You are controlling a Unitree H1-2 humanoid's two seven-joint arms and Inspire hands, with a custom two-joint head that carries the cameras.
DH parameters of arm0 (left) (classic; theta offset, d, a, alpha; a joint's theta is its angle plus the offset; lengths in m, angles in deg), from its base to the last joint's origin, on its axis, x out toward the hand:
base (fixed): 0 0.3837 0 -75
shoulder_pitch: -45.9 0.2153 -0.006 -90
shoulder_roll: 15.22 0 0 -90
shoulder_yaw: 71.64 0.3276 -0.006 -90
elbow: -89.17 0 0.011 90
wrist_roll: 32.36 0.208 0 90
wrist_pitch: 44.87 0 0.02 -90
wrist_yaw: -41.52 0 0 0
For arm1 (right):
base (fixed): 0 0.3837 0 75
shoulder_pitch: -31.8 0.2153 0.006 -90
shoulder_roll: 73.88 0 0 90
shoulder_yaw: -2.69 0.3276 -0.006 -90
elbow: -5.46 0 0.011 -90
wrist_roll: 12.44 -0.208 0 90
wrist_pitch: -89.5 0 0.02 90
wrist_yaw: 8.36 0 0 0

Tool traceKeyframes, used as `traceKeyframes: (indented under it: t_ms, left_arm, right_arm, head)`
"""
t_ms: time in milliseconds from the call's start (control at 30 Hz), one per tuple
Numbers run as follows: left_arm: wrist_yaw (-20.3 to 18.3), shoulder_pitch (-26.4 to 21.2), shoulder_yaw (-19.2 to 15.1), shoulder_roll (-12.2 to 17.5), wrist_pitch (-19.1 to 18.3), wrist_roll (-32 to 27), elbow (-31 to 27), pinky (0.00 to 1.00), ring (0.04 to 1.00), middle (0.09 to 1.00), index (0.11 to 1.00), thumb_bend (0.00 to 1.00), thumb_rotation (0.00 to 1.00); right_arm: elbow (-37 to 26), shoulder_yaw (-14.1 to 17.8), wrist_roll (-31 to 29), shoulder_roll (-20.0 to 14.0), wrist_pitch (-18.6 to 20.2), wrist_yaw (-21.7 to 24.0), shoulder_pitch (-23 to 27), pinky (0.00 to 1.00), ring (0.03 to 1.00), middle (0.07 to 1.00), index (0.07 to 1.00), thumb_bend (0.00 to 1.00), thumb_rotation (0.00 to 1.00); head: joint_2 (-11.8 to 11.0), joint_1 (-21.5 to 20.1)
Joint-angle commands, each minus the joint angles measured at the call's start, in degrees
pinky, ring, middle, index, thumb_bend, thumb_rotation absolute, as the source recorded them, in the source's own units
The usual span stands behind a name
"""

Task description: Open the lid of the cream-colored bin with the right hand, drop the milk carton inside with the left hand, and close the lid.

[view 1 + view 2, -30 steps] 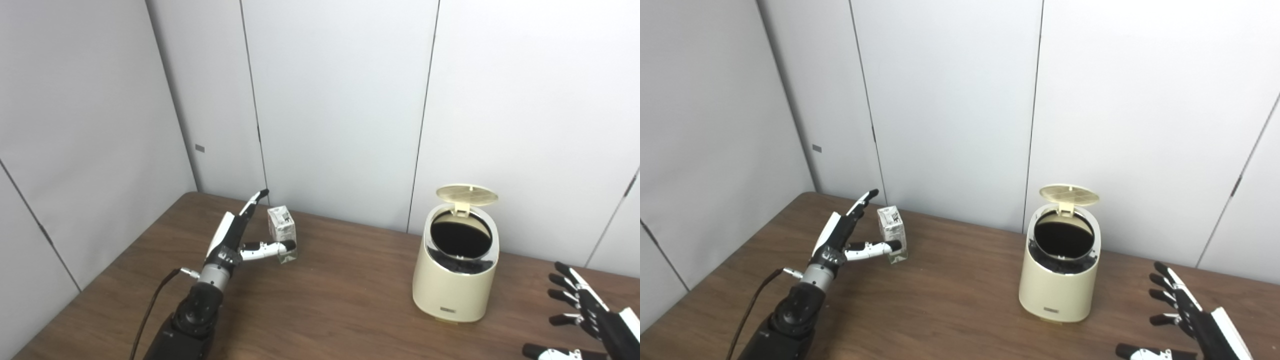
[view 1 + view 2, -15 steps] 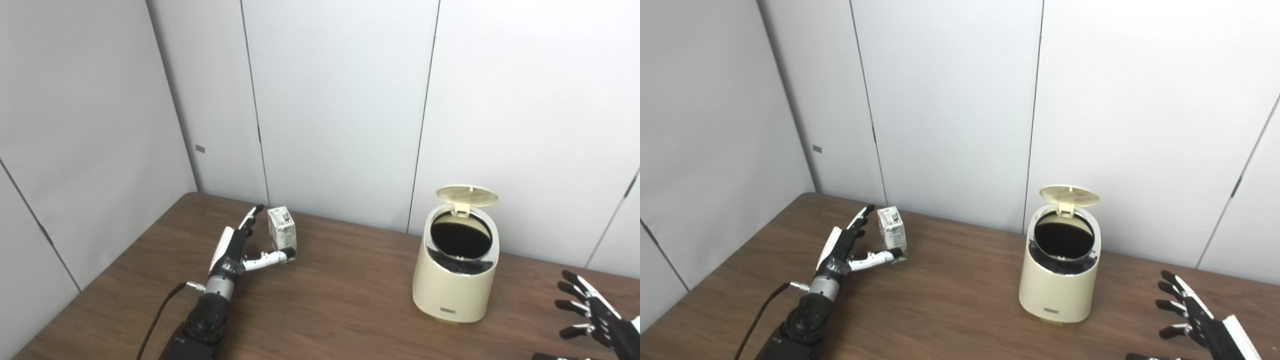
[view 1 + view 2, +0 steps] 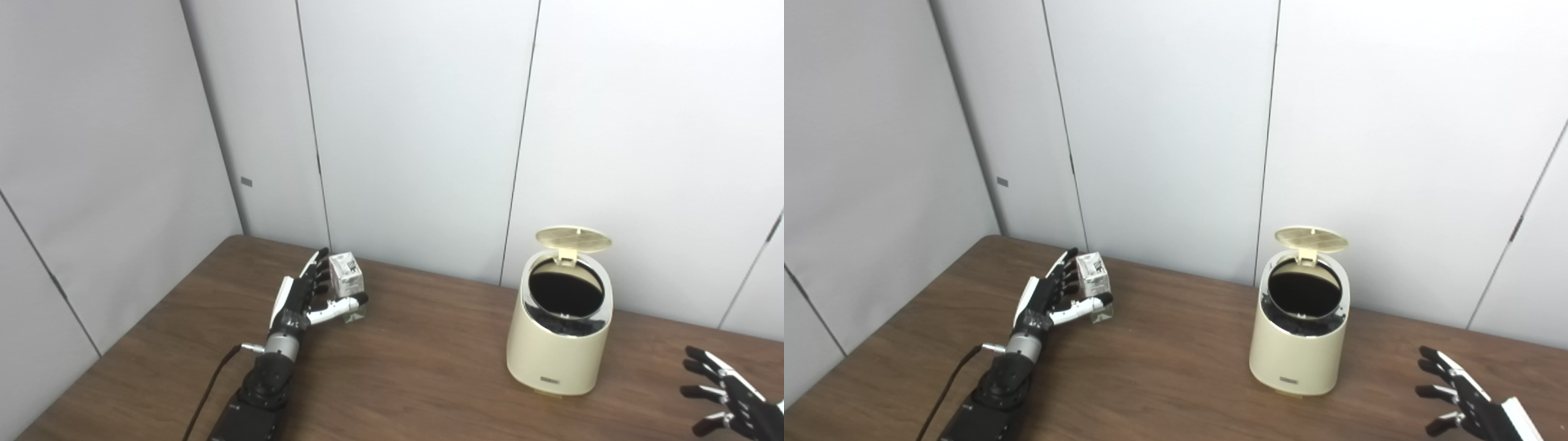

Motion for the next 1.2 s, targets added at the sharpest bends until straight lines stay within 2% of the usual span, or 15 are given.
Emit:
traceKeyframes:
  t_ms: [0,100,167,333,433,467,533,800,1000,1167]
  left_arm:
    - [-0.33,-3.02,0.43,0.6,1.93,-0.11,0.72,0.88,0.908,0.936,1.0,0.92,0.29]
    - [-0.4,-3.51,0.39,0.25,2.42,-0.86,1.6,0.87,0.9,0.93,1.0,0.91,0.28]
    - [0.9,-3.79,0.27,-0.14,2.21,-0.51,1.8,0.84,0.873,0.902,0.981,0.9,0.25]
    - [5.98,-4.84,0.16,-0.92,1.61,1.29,3.11,0.58,0.646,0.682,0.711,0.84,0.11]
    - [9.28,-5.34,0.78,-1.15,1.23,3.39,3.8,0.41,0.499,0.551,0.587,0.8,0.04]
    - [10.05,-5.42,0.92,-1.22,0.76,3.9,3.8,0.38,0.467,0.505,0.551,0.66,0.02]
    - [11.03,-5.4,1.15,-1.29,-0.54,4.54,3.37,0.35,0.433,0.477,0.508,0.55,0.0]
    - [11.27,-3.64,1.66,-0.59,-4.87,5.98,-1.0,0.33,0.414,0.488,0.479,0.52,0.0]
    - [10.57,-1.96,1.98,0.06,-6.71,7.01,-4.42,0.33,0.411,0.48,0.484,0.52,0.0]
    - [9.21,-0.03,2.34,-0.48,-7.81,7.07,-10.01,0.33,0.408,0.473,0.489,0.52,0.0]
  right_arm:
    - [-2.67,0.65,0.05,-1.51,-0.03,-0.12,1.2,0.5,0.768,0.881,0.888,0.88,0.21]
    - [-3.21,0.74,0.28,-1.75,0.34,-0.1,1.0,0.51,0.771,0.882,0.889,0.87,0.18]
    - [-3.29,0.82,0.33,-2.0,0.11,-0.21,0.91,0.51,0.771,0.882,0.887,0.86,0.16]
    - [-3.4,0.92,0.05,-2.37,0.08,-0.36,0.79,0.5,0.768,0.882,0.882,0.86,0.17]
    - [-3.98,1.0,0.21,-2.42,0.94,-0.28,0.64,0.49,0.762,0.879,0.879,0.87,0.19]
    - [-4.14,1.0,0.34,-2.42,1.23,-0.3,0.58,0.49,0.758,0.877,0.877,0.87,0.18]
    - [-4.26,0.98,0.48,-2.41,1.44,-0.37,0.5,0.48,0.754,0.874,0.873,0.86,0.18]
    - [-4.06,0.93,0.38,-2.31,0.99,-0.5,0.24,0.49,0.754,0.873,0.868,0.84,0.18]
    - [-3.77,0.64,0.69,-2.13,1.15,-0.54,0.44,0.52,0.767,0.882,0.87,0.82,0.16]
    - [-2.87,0.38,0.55,-1.87,0.31,-0.66,0.82,0.55,0.783,0.885,0.875,0.81,0.16]
  head:
    - [0.0,-0.06]
    - [0.12,-0.04]
    - [0.35,-0.14]
    - [0.54,-0.12]
    - [0.83,-0.01]
    - [0.83,-0.01]
    - [0.83,-0.01]
    - [1.31,0.47]
    - [1.48,0.66]
    - [1.41,-0.4]
